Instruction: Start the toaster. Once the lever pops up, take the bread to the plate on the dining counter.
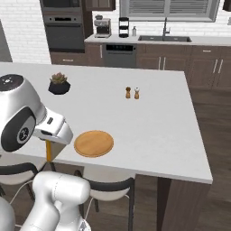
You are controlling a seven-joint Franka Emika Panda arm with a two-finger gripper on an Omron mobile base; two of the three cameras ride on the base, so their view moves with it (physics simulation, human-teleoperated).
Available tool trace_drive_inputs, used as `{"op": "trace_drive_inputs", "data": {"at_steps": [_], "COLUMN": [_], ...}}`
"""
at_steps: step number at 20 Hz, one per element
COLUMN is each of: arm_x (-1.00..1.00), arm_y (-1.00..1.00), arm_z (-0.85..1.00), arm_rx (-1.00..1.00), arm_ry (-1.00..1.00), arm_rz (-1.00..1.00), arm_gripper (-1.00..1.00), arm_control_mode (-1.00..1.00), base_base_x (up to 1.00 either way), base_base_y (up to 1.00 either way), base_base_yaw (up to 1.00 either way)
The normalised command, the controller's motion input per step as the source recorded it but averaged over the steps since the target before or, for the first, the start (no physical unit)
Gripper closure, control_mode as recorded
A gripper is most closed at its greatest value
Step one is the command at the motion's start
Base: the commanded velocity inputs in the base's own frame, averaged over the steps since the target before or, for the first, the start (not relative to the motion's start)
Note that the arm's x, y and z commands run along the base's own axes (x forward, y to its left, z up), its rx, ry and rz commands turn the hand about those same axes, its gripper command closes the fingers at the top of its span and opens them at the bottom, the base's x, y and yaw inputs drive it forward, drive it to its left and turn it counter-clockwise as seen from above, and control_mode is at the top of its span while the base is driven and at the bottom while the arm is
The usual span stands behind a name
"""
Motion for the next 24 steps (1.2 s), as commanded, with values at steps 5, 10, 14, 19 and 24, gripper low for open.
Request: {"op": "trace_drive_inputs", "data": {"at_steps": [5,10,14,19,24], "arm_x": [0.18,0.79,0.77,0.72,0.47], "arm_y": [-0.03,-0.29,-0.1,-0.04,0.01], "arm_z": [-0.14,-0.37,-0.62,-0.52,-0.39], "arm_rx": [0.0,0.16,0.15,0.12,0.09], "arm_ry": [0.0,0.09,0.1,0.17,0.17], "arm_rz": [0.0,0.17,0.17,0.12,0.03], "arm_gripper": [1.0,1.0,1.0,1.0,1.0], "arm_control_mode": [-1.0,-1.0,-1.0,-1.0,-1.0], "base_base_x": [0.15,0.0,0.0,0.0,0.0], "base_base_y": [0.0,0.0,0.0,0.0,0.0], "base_base_yaw": [0.0,0.0,0.0,0.0,0.0]}}
